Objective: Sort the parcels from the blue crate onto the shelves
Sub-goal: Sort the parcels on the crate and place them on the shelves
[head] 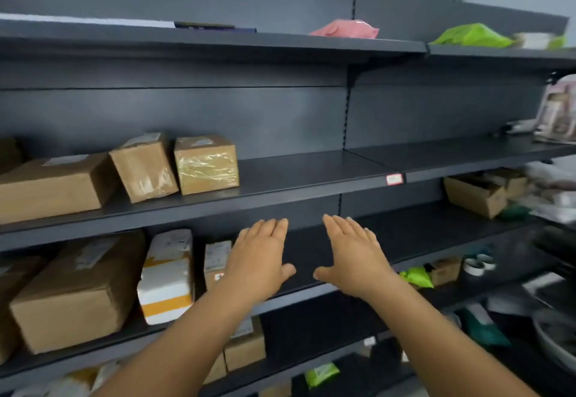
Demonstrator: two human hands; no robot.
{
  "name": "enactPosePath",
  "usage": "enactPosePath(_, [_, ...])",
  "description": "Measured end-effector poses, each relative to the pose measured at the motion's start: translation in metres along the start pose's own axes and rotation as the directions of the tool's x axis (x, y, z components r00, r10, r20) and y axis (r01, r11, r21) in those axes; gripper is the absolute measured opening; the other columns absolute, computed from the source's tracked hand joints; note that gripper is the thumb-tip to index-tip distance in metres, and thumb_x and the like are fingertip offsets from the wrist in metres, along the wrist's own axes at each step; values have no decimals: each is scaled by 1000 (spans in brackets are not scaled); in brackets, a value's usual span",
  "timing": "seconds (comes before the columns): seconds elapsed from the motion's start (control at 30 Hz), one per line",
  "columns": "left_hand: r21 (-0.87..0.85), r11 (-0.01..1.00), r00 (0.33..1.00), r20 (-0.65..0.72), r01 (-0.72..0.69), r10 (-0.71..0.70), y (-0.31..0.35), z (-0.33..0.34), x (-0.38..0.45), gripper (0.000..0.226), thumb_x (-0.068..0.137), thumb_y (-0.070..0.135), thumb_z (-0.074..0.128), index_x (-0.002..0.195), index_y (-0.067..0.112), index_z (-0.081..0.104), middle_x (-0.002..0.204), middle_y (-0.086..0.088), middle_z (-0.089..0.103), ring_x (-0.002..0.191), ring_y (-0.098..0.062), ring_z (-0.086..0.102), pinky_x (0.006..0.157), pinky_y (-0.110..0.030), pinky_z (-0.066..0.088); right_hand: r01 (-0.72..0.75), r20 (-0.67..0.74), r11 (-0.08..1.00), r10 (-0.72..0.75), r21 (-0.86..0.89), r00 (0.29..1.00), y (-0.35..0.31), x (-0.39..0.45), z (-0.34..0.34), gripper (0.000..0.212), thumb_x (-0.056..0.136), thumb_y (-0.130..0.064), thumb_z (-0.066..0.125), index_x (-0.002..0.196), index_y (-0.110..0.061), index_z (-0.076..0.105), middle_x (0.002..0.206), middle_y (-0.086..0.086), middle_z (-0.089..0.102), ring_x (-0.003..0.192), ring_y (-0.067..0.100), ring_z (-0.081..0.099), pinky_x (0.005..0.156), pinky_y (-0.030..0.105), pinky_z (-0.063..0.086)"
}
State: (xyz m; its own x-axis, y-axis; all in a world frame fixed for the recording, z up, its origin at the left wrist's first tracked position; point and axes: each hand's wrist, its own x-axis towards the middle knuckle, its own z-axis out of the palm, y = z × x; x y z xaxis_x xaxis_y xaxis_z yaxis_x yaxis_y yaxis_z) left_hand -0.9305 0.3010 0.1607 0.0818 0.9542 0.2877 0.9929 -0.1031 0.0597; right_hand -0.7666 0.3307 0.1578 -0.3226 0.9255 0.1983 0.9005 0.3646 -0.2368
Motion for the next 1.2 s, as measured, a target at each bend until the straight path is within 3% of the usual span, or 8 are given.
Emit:
enactPosePath(0.27, [-93, 971, 969, 92, -222, 230, 104, 35, -24, 85, 90, 47, 58, 153, 18, 9, 158, 1, 20, 146, -20, 15, 118, -36, 15, -253, 20, 967, 253, -31, 967, 82, -103, -1, 100, 84, -47, 65, 155, -21, -1, 162, -4, 3, 149, 20, -1, 119, 39, 5])
enactPosePath(0.6, [-160, 862, 857, 120, -481, 500, 272, 73, -48, 83, 89, 49, 58, 153, 19, 14, 156, 1, 24, 144, -18, 20, 118, -35, 18, -504, -16, 861, 504, -60, 863, 203, -233, -14, 98, 84, -47, 66, 155, -20, 3, 162, -2, 6, 149, 20, 1, 120, 41, 4])
enactPosePath(0.93, [-241, 754, 734, 185, -610, 653, 481, 99, -110, 83, 91, 48, 55, 153, 17, 9, 157, 0, 22, 145, -19, 18, 118, -35, 15, -684, -31, 727, 684, -66, 729, 340, -390, -56, 100, 84, -43, 67, 154, -17, 1, 161, 0, 7, 149, 22, 1, 121, 42, 6])
enactPosePath(1.2, [-308, 685, 651, 223, -660, 726, 601, 122, -153, 82, 93, 48, 52, 154, 18, 6, 159, 1, 17, 147, -19, 14, 119, -36, 12, -785, -32, 617, 785, -54, 619, 415, -490, -70, 99, 85, -43, 66, 154, -16, 1, 161, 0, 10, 148, 22, 4, 121, 42, 8])
